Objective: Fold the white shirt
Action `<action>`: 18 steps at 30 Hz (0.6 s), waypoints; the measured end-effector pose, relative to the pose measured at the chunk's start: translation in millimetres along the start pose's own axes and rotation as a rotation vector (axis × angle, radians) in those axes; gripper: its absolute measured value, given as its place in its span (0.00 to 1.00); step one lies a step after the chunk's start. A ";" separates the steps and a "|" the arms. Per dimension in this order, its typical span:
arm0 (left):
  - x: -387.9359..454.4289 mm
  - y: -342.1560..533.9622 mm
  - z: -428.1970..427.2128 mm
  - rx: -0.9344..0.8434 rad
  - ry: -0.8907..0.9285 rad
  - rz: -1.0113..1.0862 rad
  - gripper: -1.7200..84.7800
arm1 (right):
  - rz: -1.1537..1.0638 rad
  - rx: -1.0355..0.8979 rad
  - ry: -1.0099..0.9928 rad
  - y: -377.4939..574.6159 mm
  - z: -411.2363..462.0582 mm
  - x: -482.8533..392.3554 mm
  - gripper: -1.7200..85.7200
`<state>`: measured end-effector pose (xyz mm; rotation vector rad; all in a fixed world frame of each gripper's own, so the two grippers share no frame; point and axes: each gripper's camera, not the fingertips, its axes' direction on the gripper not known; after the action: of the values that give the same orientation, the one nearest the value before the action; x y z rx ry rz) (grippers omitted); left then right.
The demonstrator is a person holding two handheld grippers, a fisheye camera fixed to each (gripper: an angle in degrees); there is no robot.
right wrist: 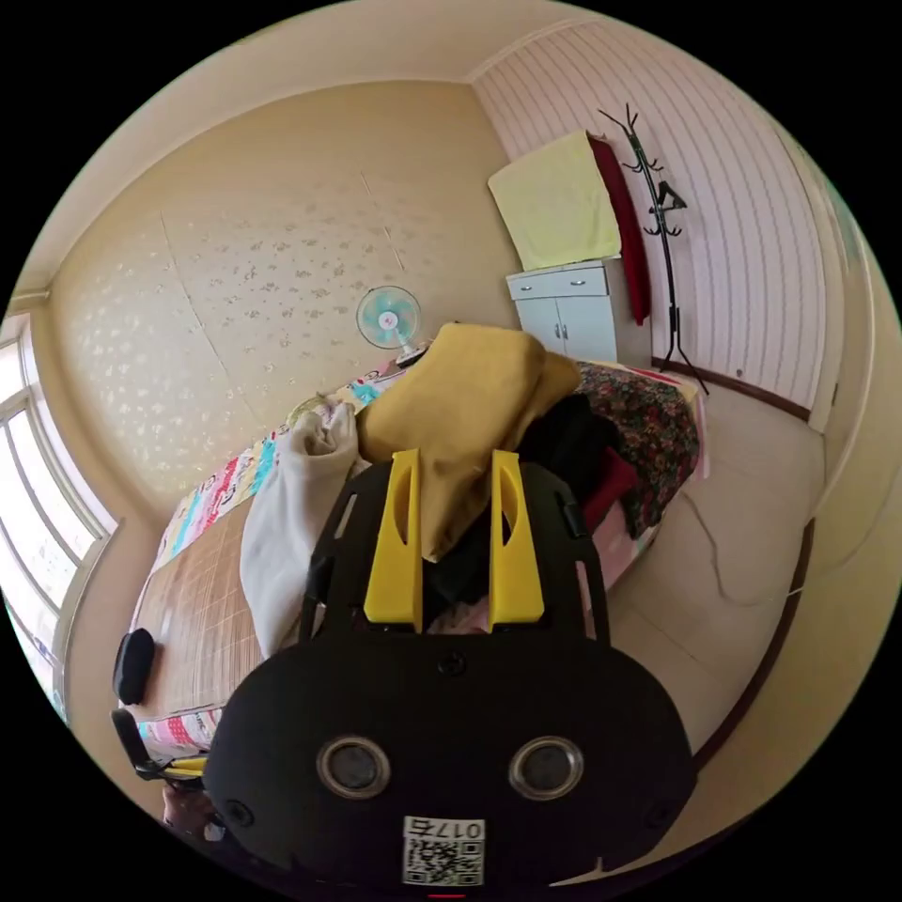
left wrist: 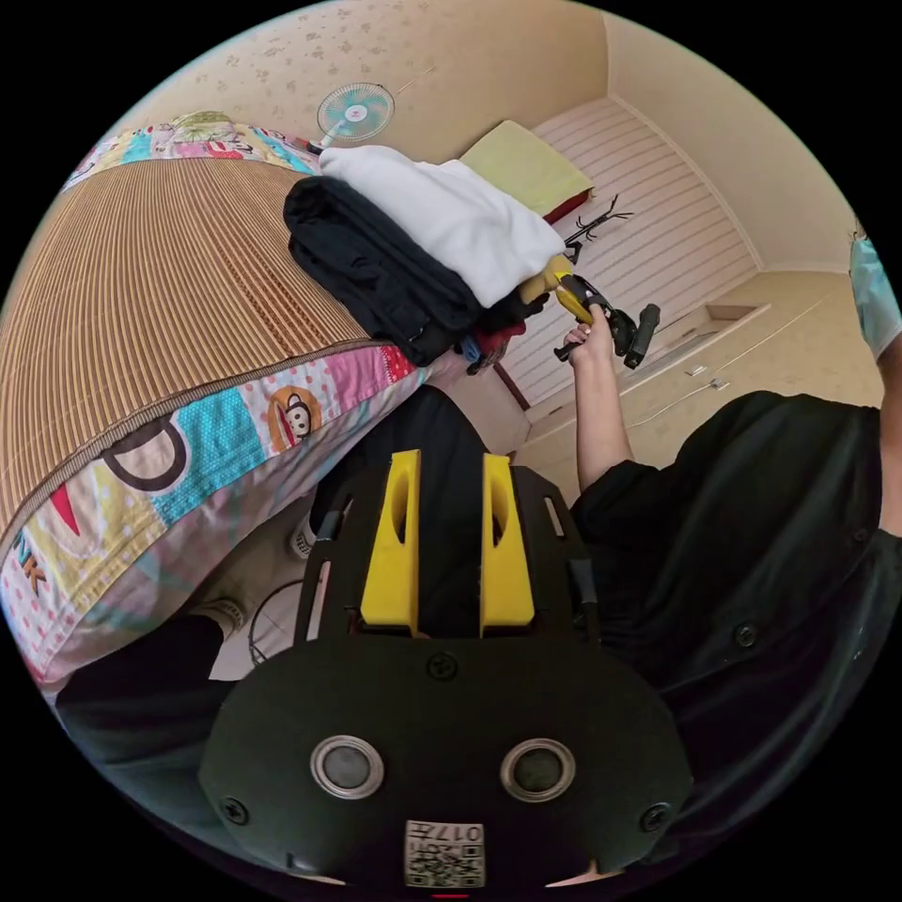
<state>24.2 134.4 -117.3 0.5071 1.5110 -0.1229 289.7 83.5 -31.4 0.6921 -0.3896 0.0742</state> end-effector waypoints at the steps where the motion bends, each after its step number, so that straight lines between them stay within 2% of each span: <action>1: -1.3 -2.5 1.3 0.003 0.012 -0.006 0.14 | -0.016 0.041 -0.019 7.5 -8.7 -8.6 0.13; 4: -1.3 -10.6 6.8 -0.012 -0.002 -0.006 0.14 | -0.063 0.125 -0.034 16.1 -32.6 -30.8 0.13; 6: 3.3 -16.5 12.0 -0.036 -0.046 0.017 0.14 | -0.131 0.149 -0.147 14.0 -43.9 -44.3 0.13; 9: 10.5 -28.3 19.8 -0.062 -0.074 0.060 0.14 | -0.211 0.088 -0.279 2.9 -43.0 -63.4 0.13; 12: 11.4 -40.9 24.6 -0.069 -0.060 0.085 0.14 | -0.207 -0.084 -0.473 -11.3 -30.1 -76.7 0.11; 13: 9.7 -46.0 25.6 -0.072 -0.063 0.086 0.14 | -0.216 -0.095 -0.553 -11.7 -34.3 -85.7 0.10; 16: 0.0 -54.8 19.0 -0.040 -0.050 0.067 0.14 | -0.319 -0.062 -0.594 -7.8 -63.3 -123.7 0.07; 18: -10.3 -57.4 7.1 0.011 -0.012 0.046 0.14 | -0.405 -0.048 -0.718 -4.9 -82.2 -149.0 0.06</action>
<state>7.8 78.1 -121.4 0.5486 1.4864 -0.0991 179.4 141.0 -147.7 0.7246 -0.9244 -0.5811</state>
